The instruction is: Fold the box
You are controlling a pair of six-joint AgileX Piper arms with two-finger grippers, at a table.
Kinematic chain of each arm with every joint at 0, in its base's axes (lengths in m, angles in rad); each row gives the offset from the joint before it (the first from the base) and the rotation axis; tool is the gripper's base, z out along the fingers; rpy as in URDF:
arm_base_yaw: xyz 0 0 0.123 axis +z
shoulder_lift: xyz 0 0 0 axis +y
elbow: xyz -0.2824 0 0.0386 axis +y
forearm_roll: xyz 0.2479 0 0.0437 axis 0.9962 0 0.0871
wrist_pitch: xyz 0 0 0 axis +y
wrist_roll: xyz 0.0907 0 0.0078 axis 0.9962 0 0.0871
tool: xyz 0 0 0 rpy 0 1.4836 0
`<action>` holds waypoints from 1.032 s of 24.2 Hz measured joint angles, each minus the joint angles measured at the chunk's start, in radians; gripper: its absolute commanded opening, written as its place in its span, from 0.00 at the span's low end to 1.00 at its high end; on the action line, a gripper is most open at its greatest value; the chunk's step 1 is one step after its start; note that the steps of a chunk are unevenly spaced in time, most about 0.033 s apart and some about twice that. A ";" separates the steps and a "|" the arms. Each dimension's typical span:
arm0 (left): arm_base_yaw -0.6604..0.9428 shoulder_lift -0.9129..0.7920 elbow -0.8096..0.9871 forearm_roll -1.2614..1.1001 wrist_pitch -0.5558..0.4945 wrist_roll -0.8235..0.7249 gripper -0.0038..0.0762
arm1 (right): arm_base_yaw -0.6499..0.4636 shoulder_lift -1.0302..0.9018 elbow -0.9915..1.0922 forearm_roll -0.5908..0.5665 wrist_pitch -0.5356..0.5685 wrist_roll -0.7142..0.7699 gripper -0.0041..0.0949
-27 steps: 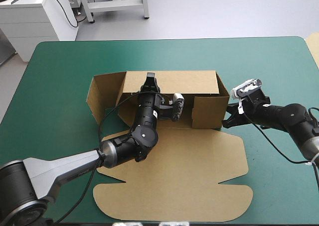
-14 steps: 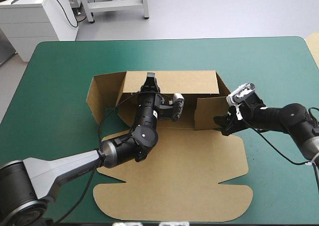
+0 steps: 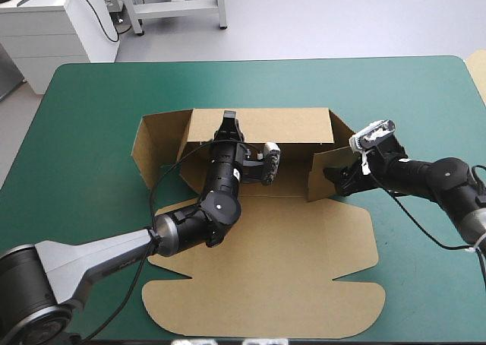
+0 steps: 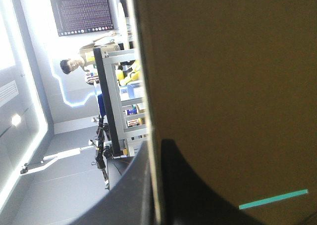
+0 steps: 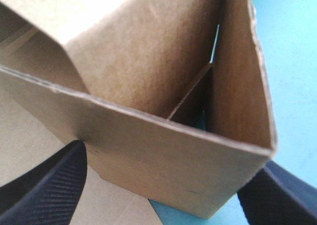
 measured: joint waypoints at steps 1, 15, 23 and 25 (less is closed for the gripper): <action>0.000 0.000 0.000 0.000 0.000 0.000 0.04 | 0.000 0.000 0.001 0.008 -0.007 -0.001 0.80; 0.000 0.000 0.000 0.000 0.000 0.001 0.04 | 0.267 -0.019 0.098 0.114 -0.418 -0.007 0.76; 0.000 0.000 0.000 0.000 0.003 0.001 0.04 | 0.351 -0.019 0.099 0.150 -0.552 0.029 0.31; 0.000 0.000 0.000 0.000 0.004 0.001 0.04 | 0.353 -0.019 0.100 0.158 -0.566 0.028 0.07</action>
